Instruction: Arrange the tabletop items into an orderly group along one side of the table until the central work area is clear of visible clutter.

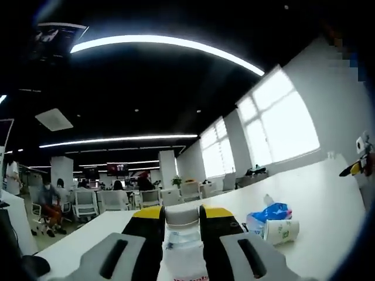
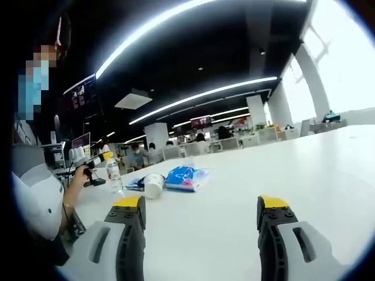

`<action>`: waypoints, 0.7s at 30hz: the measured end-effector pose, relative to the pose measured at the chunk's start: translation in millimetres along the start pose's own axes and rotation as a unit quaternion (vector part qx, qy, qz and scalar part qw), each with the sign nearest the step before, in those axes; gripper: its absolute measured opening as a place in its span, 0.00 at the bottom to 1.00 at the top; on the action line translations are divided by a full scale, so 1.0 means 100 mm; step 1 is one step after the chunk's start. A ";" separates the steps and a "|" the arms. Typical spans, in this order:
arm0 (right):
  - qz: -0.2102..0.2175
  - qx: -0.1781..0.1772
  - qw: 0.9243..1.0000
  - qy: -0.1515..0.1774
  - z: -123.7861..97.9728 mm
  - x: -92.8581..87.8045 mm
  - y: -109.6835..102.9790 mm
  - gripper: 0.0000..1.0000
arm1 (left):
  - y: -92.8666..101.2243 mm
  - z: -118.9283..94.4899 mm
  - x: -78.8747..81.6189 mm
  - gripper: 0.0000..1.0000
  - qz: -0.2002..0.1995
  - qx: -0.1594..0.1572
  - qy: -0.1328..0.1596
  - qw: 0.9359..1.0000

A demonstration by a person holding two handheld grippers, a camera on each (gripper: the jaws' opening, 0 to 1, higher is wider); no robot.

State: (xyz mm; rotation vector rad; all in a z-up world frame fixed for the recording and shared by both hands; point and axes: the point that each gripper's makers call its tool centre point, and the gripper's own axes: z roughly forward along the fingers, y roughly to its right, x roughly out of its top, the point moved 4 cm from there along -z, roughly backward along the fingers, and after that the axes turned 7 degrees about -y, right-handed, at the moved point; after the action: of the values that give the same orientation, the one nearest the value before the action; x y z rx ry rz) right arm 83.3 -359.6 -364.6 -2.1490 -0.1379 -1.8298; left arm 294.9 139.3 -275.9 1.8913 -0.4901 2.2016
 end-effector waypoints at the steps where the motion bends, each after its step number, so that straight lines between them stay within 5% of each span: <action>1: 0.000 0.000 1.000 0.000 0.00 -0.01 0.00 0.74 | 0.01 0.01 -0.02 0.24 0.000 -0.002 -0.007 1.000; 5: 0.007 0.002 1.000 0.002 0.00 -0.02 0.02 0.75 | 0.06 0.07 -0.09 0.36 -0.027 -0.026 -0.026 0.999; 21: 0.019 0.003 1.000 0.014 -0.03 -0.04 0.08 0.75 | -0.03 0.16 -0.10 0.23 -0.060 -0.022 -0.036 0.997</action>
State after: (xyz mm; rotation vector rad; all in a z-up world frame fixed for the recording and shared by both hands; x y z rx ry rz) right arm 82.1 -367.2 -369.0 -2.1076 -0.0961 -1.8345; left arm 312.5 137.1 -283.2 1.9303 -0.4211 2.0367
